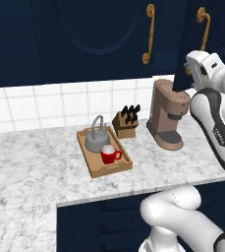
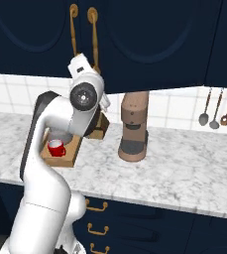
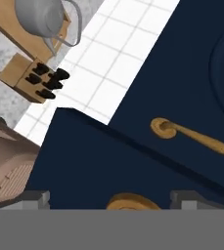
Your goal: Pick the kettle from the counter and place it on the tray. Then pick the mug from the cabinet and place it on the tray. Then close the cabinet doors.
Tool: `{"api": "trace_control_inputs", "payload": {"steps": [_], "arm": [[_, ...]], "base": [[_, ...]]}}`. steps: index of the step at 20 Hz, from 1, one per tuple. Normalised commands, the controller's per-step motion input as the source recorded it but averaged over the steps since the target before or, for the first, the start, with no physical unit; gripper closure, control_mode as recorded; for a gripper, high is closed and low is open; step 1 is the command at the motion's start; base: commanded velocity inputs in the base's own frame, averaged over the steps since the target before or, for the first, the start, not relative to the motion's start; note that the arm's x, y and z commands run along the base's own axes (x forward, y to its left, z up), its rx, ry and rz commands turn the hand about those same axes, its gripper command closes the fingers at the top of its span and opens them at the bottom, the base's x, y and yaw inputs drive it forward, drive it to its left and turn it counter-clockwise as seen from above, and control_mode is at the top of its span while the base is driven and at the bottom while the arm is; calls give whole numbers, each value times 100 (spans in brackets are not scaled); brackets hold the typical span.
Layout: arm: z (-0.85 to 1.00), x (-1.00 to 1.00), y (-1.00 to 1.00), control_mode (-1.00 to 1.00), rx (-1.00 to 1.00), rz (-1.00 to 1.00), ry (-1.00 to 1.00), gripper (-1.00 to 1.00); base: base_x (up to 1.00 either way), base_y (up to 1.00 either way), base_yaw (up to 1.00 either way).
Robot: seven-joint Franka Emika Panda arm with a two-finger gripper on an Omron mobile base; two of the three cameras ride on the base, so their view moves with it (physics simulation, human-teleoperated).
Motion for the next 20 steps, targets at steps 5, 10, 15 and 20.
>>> {"api": "trace_control_inputs", "payload": {"steps": [5,10,15,20], "arm": [[-26,100,11,-100,-5,0,14,-100],[-19,92,2,-100,-4,0,16,-100],[-20,65,1,-100,-8,0,9,-100],[-36,62,0,-100,-16,-1,10,-100]], "base": [[0,0,0],[0,0,0],[0,0,0],[0,0,0]]}}
